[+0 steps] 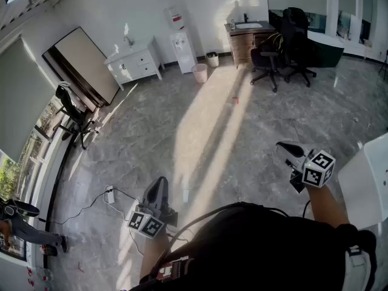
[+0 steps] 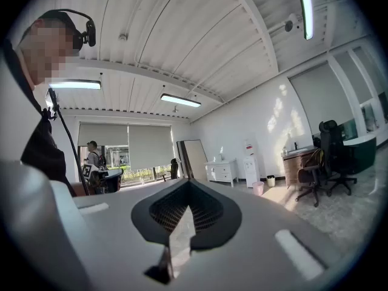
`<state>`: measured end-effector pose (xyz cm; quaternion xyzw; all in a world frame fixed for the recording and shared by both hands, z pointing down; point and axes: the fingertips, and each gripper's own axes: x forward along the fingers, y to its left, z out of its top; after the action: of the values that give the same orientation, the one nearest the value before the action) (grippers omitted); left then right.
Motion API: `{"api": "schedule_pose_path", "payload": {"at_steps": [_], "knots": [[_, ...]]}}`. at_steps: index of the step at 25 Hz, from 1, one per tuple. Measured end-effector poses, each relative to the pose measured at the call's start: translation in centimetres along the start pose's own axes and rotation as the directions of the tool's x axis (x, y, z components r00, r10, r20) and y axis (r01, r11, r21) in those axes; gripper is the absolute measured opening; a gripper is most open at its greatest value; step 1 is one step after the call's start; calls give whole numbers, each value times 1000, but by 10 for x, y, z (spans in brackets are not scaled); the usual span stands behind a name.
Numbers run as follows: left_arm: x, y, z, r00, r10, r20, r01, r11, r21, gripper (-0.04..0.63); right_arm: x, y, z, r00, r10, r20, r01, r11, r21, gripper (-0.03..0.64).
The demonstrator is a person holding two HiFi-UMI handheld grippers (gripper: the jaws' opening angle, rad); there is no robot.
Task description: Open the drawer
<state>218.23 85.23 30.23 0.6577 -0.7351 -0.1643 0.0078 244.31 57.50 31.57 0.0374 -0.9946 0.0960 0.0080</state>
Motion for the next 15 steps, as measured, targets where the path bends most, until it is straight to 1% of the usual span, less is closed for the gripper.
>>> {"api": "schedule_pose_path", "payload": {"at_steps": [8,15], "knots": [[7,0,6,1000,-18,-1,18,1000,4,-3,-1,0,5,1000,-5,9,5,1000,-6,-3],[19,-10,6,999,-38,5,38,999,-3,-3,-9,-7,7,1000,-10,14,10,1000,0,-3]]}}
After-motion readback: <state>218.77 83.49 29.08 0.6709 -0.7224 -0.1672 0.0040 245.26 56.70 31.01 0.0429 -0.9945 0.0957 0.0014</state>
